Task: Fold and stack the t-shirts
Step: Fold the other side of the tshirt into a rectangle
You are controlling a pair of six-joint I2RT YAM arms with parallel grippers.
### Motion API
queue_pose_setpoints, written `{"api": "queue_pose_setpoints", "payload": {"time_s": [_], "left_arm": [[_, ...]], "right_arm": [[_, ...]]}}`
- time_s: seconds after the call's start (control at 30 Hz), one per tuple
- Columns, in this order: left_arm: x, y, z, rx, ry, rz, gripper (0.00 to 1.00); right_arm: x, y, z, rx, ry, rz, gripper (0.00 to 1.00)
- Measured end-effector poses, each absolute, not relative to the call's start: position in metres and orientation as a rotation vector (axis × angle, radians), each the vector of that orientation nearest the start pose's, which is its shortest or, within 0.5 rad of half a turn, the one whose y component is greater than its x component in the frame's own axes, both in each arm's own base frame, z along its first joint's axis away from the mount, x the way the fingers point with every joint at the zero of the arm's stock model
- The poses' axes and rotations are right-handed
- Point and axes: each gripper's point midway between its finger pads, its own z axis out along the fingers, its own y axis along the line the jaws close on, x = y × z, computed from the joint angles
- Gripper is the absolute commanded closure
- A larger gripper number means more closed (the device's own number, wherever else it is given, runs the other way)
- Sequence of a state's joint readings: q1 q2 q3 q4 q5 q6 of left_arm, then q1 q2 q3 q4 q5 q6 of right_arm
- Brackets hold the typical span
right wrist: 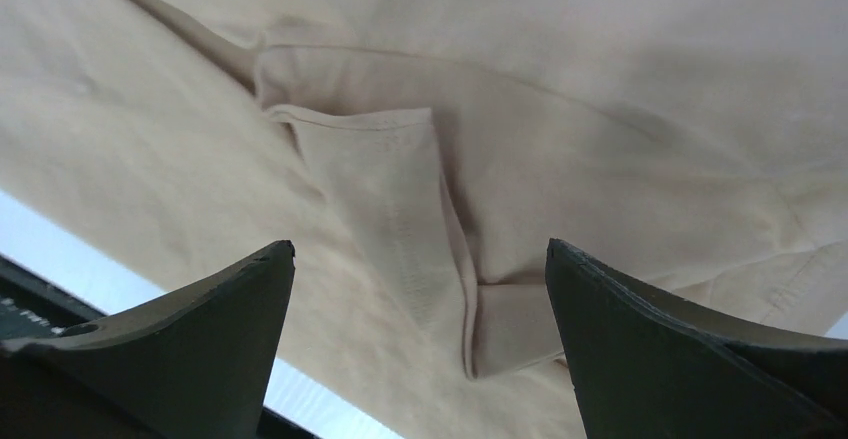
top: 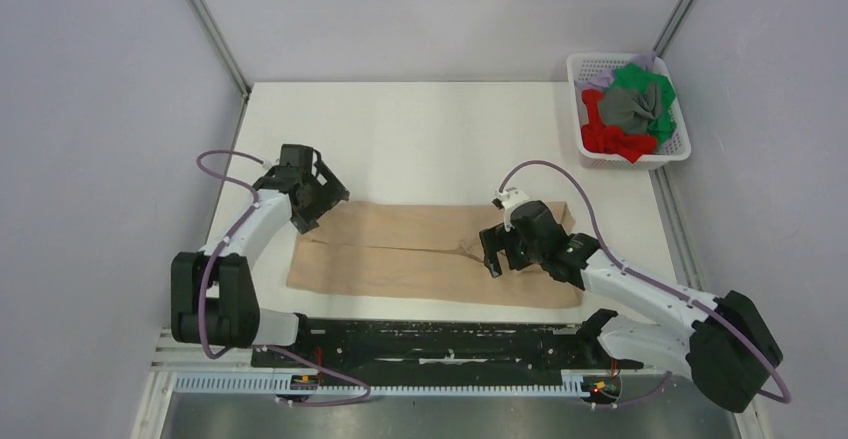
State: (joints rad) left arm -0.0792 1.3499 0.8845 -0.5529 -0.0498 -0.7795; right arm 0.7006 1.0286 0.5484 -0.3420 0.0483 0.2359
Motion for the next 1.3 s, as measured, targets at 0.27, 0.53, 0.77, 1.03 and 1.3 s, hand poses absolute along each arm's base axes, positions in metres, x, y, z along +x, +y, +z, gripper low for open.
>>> {"api": "queue_pose_setpoints", "payload": {"time_s": [0.27,0.53,0.77,1.03,1.3], "left_arm": [[0.300,-0.043,0.039,-0.936,2.568,-0.179,0.00],[0.301,-0.043,0.030,-0.939,2.584,-0.168,0.00],[0.302,-0.042,0.030,-0.940,2.580,-0.163,0.00],[0.298,-0.034,0.029,-0.951,2.581,-0.102,0.00],[0.295,-0.031,0.039,-0.950,2.567,-0.087,0.00]], "right_arm": [[0.193,0.158,0.022,-0.570,2.455,0.307,0.02],[0.164,0.175,0.026,-0.732,2.404,0.542,0.02],[0.125,0.193,0.047,-0.868,2.319,0.806,0.02],[0.079,0.197,0.046,-0.998,2.349,0.992,0.02],[0.111,0.182,0.075,-0.847,2.354,0.754,0.02]]}}
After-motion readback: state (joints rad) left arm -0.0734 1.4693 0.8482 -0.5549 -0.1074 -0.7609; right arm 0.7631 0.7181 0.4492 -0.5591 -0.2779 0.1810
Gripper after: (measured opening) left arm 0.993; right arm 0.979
